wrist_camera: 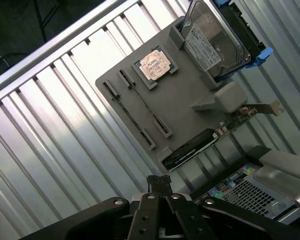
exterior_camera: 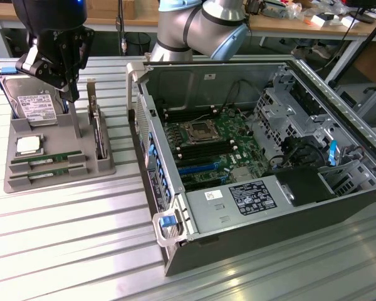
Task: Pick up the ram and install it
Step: 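Pick up the ram and move it above insertion slot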
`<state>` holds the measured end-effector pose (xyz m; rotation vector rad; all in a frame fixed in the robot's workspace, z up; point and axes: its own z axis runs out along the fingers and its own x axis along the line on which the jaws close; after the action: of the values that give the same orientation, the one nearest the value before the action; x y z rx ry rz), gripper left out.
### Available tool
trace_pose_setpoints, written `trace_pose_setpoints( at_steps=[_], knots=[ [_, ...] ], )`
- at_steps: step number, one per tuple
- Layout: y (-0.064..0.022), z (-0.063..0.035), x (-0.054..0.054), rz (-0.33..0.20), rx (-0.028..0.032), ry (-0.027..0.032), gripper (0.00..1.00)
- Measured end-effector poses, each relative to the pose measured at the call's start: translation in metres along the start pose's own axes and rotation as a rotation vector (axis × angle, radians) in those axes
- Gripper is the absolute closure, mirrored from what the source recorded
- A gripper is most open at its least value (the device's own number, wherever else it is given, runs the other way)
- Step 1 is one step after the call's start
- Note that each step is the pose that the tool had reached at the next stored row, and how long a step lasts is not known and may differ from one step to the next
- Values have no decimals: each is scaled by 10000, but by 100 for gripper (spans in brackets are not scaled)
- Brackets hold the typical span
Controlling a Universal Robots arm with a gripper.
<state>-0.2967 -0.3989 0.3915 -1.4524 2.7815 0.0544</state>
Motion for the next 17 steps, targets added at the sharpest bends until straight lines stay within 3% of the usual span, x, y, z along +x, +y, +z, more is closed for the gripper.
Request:
trace_pose_setpoints(
  at_steps=[17],
  knots=[
    [0, 0, 0, -1156, -8, 53, 89]
  ],
)
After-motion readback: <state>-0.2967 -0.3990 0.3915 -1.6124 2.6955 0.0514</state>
